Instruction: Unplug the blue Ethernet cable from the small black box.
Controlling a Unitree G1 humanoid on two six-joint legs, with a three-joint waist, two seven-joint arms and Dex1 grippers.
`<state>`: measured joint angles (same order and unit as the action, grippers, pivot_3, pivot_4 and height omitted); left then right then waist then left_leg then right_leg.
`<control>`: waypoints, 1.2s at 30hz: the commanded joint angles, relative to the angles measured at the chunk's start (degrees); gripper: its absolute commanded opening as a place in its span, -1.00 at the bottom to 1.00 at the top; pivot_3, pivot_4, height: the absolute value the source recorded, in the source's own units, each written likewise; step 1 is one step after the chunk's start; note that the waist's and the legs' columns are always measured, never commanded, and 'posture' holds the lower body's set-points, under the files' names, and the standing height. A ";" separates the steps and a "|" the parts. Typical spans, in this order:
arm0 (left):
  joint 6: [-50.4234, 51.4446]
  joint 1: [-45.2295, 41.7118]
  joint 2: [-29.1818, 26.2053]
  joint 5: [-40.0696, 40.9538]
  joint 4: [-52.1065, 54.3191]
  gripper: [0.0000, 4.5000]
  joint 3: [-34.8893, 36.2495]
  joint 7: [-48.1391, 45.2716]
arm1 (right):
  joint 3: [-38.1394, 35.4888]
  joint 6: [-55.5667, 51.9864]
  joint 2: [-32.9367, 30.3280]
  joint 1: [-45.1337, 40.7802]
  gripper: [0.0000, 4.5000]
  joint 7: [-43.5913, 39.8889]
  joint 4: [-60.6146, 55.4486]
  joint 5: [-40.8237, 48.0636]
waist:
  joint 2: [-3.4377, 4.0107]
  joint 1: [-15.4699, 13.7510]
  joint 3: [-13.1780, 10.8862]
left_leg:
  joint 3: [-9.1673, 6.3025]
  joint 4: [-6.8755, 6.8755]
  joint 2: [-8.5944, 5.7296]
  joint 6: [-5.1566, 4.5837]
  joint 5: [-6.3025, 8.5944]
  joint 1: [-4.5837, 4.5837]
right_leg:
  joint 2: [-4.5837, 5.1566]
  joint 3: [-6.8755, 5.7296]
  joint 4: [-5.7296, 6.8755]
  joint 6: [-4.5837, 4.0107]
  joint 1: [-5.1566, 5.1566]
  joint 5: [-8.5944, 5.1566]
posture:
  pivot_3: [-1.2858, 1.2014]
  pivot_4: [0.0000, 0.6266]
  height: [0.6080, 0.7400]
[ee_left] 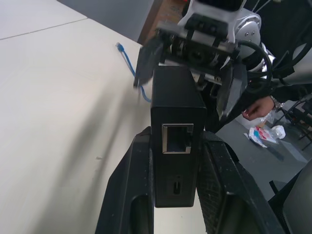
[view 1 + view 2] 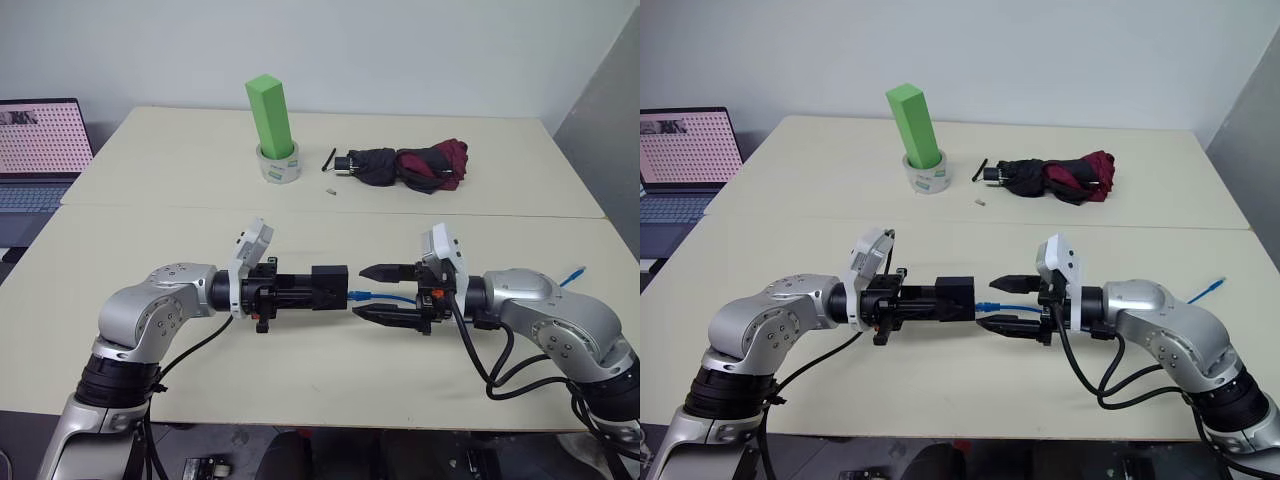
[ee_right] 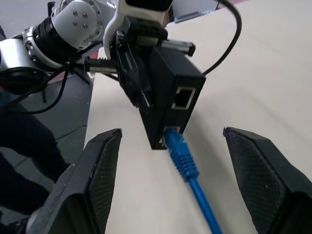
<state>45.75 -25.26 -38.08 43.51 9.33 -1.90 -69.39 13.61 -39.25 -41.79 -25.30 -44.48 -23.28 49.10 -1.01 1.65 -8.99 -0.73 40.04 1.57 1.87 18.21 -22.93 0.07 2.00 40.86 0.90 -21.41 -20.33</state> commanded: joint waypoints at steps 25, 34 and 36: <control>-0.46 -0.08 0.57 1.94 2.26 -0.65 1.57 0.52 | -2.51 -6.19 5.24 -1.54 -0.79 -4.74 0.67 -4.45 | 0.00 0.03 0.00 | -0.02 -0.02 0.00 0.00 0.00 0.00 | -0.01 -0.01 0.00 0.00 -0.01 0.00 | 0.03 -0.52 1.00; -0.66 0.25 0.55 1.94 2.78 -0.65 1.05 0.14 | -2.47 -7.04 5.72 -2.68 -1.00 -6.99 1.64 -5.82 | 0.00 0.04 0.00 | -0.02 -0.02 0.00 0.00 0.00 0.00 | -0.01 -0.02 0.00 0.00 -0.01 0.00 | 0.03 -0.52 1.00; -0.80 0.35 0.51 1.81 2.72 -0.65 1.04 0.05 | -2.35 -7.24 5.45 -2.85 -1.00 -7.87 1.70 -5.94 | 0.00 0.04 0.00 | -0.02 -0.02 0.00 0.00 0.00 0.00 | -0.01 -0.01 -0.01 0.00 -0.01 0.00 | 0.03 -0.52 1.00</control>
<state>45.79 -24.64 -37.96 44.01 9.56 -1.75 -68.88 11.28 -46.63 -36.37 -26.78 -51.22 -20.61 43.63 -1.01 1.69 -8.99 -0.75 40.02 1.57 1.87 18.21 -22.93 0.07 1.99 40.86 0.90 -21.42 -20.33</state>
